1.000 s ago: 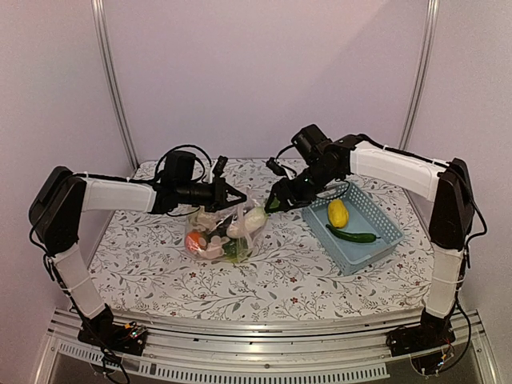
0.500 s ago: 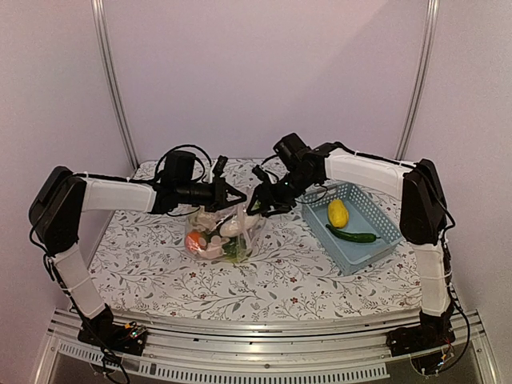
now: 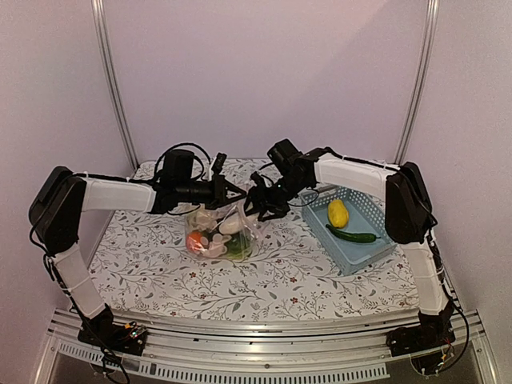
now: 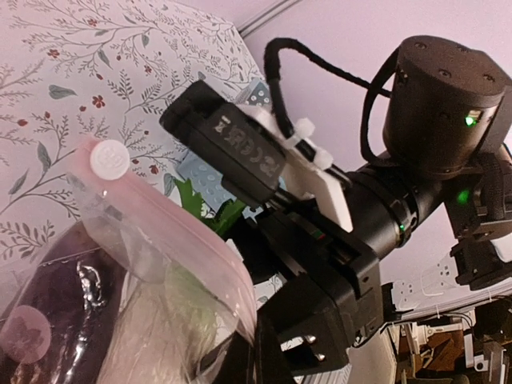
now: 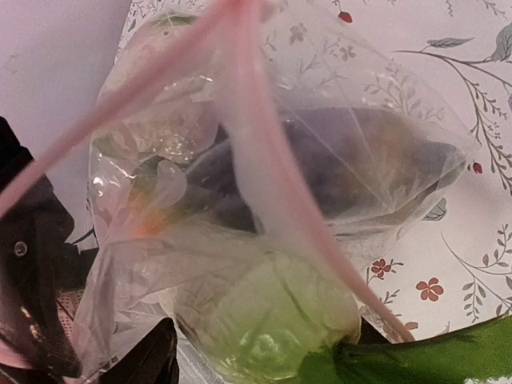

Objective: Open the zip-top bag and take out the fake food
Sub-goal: Pick up the fake vegetable from the zipper food storage bag, then place the fake vegetable in the bin.

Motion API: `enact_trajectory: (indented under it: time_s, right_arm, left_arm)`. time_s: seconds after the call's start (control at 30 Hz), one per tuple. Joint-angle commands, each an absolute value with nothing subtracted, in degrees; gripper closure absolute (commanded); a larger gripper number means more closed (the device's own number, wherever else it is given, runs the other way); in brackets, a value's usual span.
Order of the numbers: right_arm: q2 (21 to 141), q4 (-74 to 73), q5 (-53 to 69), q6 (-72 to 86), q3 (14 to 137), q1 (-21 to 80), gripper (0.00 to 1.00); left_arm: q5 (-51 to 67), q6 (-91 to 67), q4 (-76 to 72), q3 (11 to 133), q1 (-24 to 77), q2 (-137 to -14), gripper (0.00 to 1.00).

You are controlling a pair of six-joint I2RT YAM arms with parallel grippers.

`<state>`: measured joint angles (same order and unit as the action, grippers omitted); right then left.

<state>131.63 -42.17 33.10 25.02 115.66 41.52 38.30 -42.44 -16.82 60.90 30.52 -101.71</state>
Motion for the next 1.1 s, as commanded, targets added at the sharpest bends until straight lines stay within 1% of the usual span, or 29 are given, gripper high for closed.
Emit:
enact_trajectory:
  time_s: [0.0, 0.07, 0.1, 0.13, 0.23, 0.37, 0.53, 0.67, 0.83, 0.93, 0.97, 1.07]
  right_arm:
    - [135.93, -38.79, 35.26, 31.87, 117.71, 40.29, 0.31]
    - [137.50, -38.15, 36.28, 32.70, 119.24, 40.13, 0.33]
    - [137.91, -37.36, 37.10, 33.25, 119.56, 40.04, 0.37]
    - [138.33, -36.72, 37.83, 33.69, 119.95, 40.07, 0.45]
    - [138.00, -36.44, 38.40, 32.92, 120.44, 39.97, 0.60]
    - [134.52, -36.42, 38.02, 30.62, 118.17, 39.03, 0.70]
    - [126.18, -36.71, 36.53, 26.14, 113.28, 37.37, 0.75]
    - [120.45, -39.07, 34.01, 19.17, 111.37, 36.14, 0.77]
    - [115.23, -41.38, 34.63, 12.24, 109.75, 34.78, 0.77]
    - [110.77, -45.88, 31.26, 5.68, 108.37, 33.73, 0.77]
    - [109.76, -48.47, 29.24, 1.19, 108.40, 33.30, 0.77]
    - [106.80, -55.54, 19.75, -9.76, 107.19, 31.89, 0.77]
  left_arm:
    - [39.98, -42.97, -18.92, 60.16, 30.85, -102.38, 1.00]
    - [39.99, -42.98, -19.07, 60.12, 30.93, -102.59, 1.00]
    - [39.99, -42.98, -19.12, 60.12, 30.94, -102.70, 1.00]
    - [39.92, -42.98, -19.08, 60.12, 30.94, -102.83, 1.00]
    - [39.87, -42.77, -18.85, 60.18, 30.94, -102.90, 1.00]
    - [39.50, -42.48, -18.17, 60.29, 30.87, -102.60, 1.00]
    - [39.04, -42.25, -17.64, 60.21, 30.85, -101.96, 1.00]
    - [38.77, -41.89, -17.22, 60.29, 30.89, -101.82, 1.00]
    - [37.98, -40.54, -15.70, 60.54, 30.93, -102.09, 1.00]
    - [38.13, -40.61, -15.76, 60.62, 31.06, -102.04, 1.00]
    - [38.21, -40.63, -15.76, 60.64, 31.17, -101.86, 1.00]
    - [38.40, -40.62, -15.75, 60.72, 31.65, -100.98, 1.00]
